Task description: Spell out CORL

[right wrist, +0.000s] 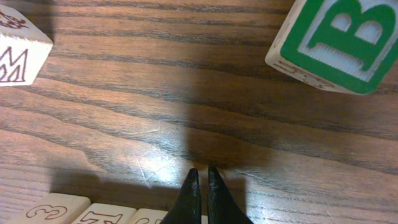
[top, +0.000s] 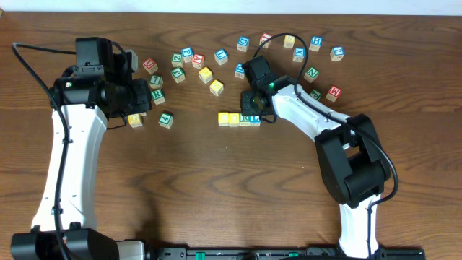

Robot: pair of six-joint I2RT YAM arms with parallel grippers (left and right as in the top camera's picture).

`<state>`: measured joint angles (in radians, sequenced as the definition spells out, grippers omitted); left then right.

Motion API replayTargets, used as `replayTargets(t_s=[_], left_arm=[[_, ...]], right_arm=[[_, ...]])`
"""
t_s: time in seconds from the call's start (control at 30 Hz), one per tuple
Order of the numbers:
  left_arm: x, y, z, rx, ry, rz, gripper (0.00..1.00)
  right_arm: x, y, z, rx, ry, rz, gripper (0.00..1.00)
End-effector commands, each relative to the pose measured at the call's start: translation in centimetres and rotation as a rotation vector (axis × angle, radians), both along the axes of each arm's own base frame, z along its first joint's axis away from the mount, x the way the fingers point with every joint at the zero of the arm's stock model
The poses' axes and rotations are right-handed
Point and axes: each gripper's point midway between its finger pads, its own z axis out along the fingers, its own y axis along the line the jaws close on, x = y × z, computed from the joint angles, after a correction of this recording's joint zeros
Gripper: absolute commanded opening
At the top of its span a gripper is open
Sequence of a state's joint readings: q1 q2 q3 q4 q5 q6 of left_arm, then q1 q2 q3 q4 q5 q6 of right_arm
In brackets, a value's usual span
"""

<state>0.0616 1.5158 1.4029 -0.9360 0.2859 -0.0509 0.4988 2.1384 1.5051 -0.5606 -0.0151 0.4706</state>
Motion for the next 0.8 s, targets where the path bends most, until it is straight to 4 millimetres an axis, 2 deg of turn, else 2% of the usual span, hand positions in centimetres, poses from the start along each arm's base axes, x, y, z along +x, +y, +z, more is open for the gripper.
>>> replayTargets(t_s=[0.0,0.3,0.5,0.63,0.77], left_arm=[[-0.1,-0.2,-0.2,-0.001,0.006,-0.013,0.08],[-0.1,-0.2,-0.2,-0.001,0.005,-0.012,0.08],[0.4,-0.3,0.1,-0.011,-0.019,-0.008,0.08],[0.6,-0.3,0.2,-0.016,-0.026,0.004,0.08],[0.6,-0.3,0.1,-0.017,-0.023,0.004,0.08]], right_arm=[[0.1,0.5,0.7,0.011,-0.013,-0.003,0.01],[0.6,0.5,1.0,0.014,-0.033,-0.001,0.01],[2.0,-0.1,2.8,0.06,-0.072,-0.014,0.03],[3.1,1.2,4.6,0.138,-0.125,0.024,0.08],[3.2,3.0,5.2,0.186,-0.154,0.058,0.09]])
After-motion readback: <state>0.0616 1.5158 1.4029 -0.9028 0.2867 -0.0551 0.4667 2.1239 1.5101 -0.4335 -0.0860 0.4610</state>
